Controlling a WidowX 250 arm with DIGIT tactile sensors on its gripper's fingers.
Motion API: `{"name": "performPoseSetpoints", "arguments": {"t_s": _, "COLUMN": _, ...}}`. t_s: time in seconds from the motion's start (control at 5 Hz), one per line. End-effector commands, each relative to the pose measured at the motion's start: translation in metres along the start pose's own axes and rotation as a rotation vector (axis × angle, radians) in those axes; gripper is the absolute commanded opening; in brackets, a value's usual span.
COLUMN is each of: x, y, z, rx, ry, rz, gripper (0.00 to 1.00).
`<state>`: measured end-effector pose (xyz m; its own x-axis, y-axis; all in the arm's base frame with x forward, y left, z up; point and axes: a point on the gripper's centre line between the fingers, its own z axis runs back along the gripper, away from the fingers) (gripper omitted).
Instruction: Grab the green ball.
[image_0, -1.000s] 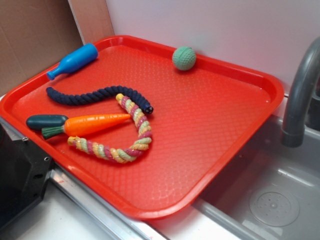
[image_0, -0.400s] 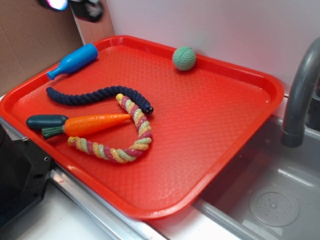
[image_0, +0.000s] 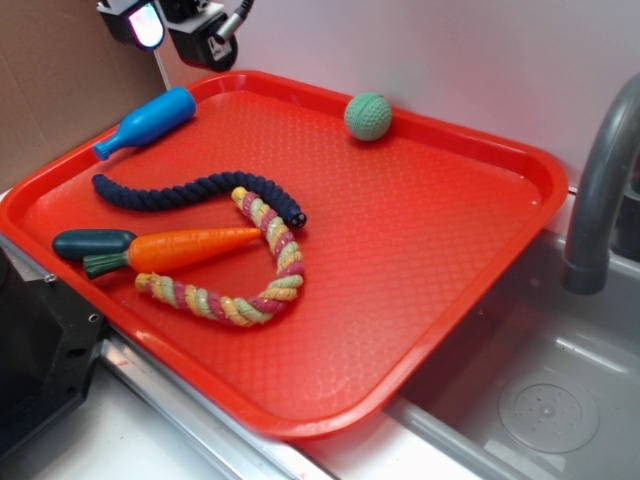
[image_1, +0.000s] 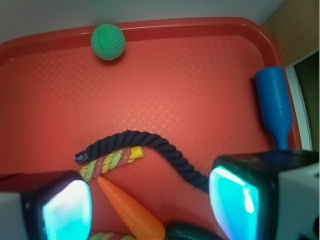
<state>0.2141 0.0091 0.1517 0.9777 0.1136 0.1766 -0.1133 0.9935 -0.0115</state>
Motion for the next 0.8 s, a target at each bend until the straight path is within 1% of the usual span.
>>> {"name": "performPoseSetpoints", "arguments": {"t_s": 0.0, "x": 0.031, "y": -0.016, "z": -0.044, "rx": 0.030, "ry": -0.015, "rz": -0.062, "gripper": 1.00}}
{"name": "performPoseSetpoints", "arguments": {"t_s": 0.2, "x": 0.051, "y": -0.027, "z": -0.075, "rx": 0.018, "ry": -0.049, "rz": -0.108, "gripper": 1.00}}
{"name": "performPoseSetpoints", "arguments": {"t_s": 0.4, "x": 0.068, "y": -0.027, "z": -0.095, "rx": 0.006, "ry": -0.065, "rz": -0.098, "gripper": 1.00}}
{"name": "performPoseSetpoints", "arguments": {"t_s": 0.6, "x": 0.078, "y": -0.027, "z": -0.102, "rx": -0.001, "ry": -0.066, "rz": -0.103, "gripper": 1.00}}
